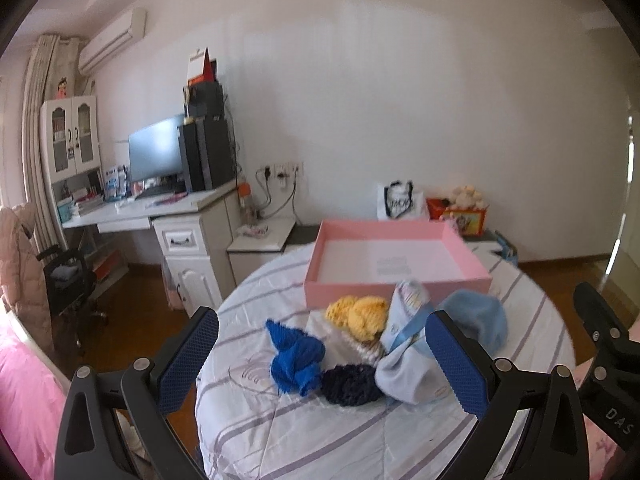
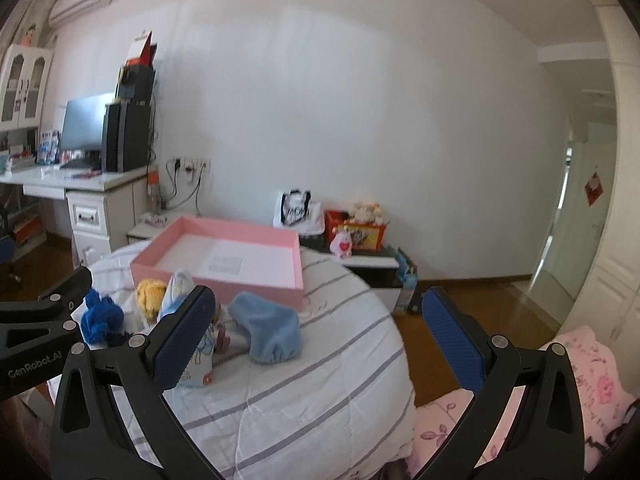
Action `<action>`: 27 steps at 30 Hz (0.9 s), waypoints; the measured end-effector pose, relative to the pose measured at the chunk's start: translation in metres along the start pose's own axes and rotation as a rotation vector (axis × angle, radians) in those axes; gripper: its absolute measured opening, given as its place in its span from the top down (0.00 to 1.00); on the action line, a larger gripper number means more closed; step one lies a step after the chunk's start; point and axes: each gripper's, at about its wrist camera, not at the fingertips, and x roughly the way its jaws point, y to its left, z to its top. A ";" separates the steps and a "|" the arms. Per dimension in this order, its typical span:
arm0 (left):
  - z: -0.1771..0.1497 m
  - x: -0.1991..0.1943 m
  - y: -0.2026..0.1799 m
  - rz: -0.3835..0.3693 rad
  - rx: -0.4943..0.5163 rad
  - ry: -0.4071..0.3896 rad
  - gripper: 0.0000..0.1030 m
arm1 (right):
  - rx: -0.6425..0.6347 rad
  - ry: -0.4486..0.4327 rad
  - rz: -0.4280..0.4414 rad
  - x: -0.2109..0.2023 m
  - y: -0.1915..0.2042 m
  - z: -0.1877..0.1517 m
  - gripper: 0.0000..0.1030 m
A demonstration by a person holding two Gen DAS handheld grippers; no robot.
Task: Organize soft objects
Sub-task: 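Move both tools down toward the pile of soft items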
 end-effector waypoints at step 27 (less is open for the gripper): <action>-0.022 0.082 0.041 0.048 -0.039 0.225 0.01 | -0.081 0.204 0.136 0.065 0.067 -0.024 0.00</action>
